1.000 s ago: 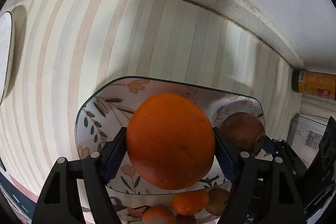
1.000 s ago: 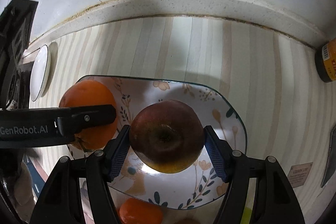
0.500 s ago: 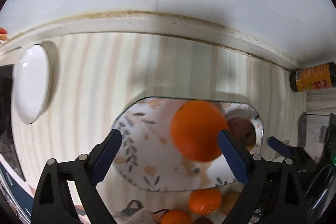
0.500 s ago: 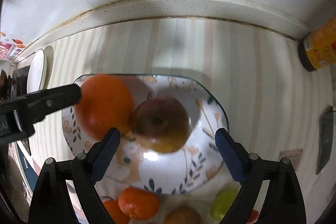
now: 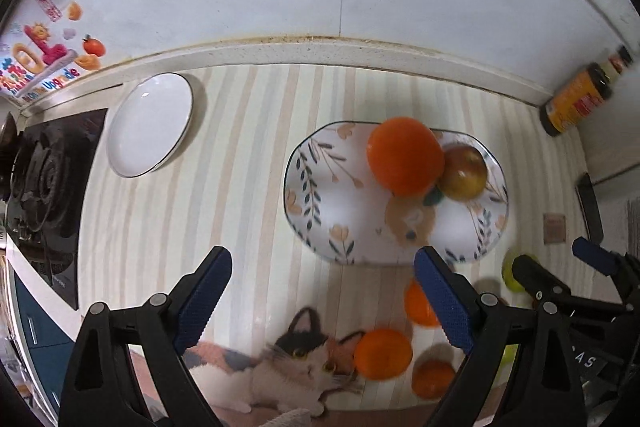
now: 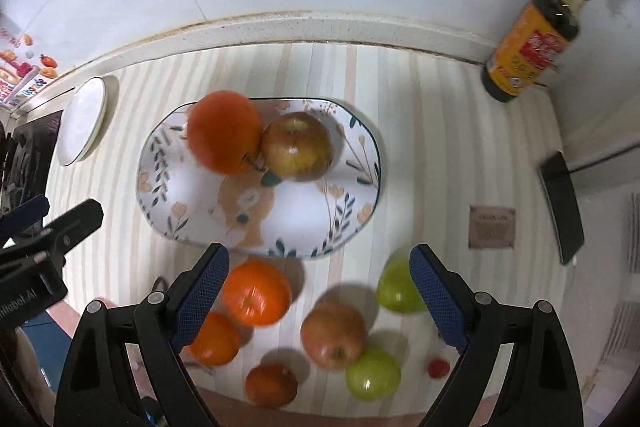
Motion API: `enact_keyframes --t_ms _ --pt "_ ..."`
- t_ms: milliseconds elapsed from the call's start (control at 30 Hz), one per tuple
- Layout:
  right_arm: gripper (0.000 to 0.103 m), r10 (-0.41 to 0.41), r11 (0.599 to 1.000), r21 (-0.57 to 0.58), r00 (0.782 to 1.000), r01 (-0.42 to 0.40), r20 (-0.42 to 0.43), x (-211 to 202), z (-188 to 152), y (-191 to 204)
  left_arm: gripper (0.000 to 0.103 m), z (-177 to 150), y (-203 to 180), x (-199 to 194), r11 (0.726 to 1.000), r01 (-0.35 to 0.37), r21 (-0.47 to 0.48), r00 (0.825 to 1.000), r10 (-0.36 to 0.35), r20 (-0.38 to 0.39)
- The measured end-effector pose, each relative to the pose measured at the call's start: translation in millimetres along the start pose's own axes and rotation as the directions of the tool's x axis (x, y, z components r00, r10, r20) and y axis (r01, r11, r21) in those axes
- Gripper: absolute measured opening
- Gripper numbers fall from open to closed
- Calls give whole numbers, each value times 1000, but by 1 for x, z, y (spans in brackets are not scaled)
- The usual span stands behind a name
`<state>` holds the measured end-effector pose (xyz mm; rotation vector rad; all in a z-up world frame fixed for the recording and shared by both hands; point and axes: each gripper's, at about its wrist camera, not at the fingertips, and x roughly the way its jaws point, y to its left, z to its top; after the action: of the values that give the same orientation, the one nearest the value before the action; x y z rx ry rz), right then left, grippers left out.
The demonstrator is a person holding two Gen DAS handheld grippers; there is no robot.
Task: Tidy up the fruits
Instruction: 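Grasp a tangerine with the left tool while the right tool grasps a red apple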
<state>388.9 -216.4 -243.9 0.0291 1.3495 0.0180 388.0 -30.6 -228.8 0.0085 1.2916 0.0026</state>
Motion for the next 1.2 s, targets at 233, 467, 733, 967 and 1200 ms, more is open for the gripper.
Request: enact_keyframes --t_ms 233,467,733,967,1200 --pt "94 13 1000 12 997 -14 82 -53 -39 7 94 -36 1 -42 1000 29 13 998 -29 58" --pt "94 4 999 36 988 -10 156 -99 -66 5 94 -58 3 -85 999 35 28 990 -39 134" --pt "94 24 998 58 975 -37 223 -141 -89 5 94 -73 0 -125 997 57 54 978 -67 200" --pt "94 55 995 64 969 -72 240 -154 -99 4 94 -78 -3 -130 996 74 57 976 -84 203" --pt "99 95 989 98 979 -114 180 -125 -101 -13 102 -76 -3 -100 997 62 44 986 -68 149"
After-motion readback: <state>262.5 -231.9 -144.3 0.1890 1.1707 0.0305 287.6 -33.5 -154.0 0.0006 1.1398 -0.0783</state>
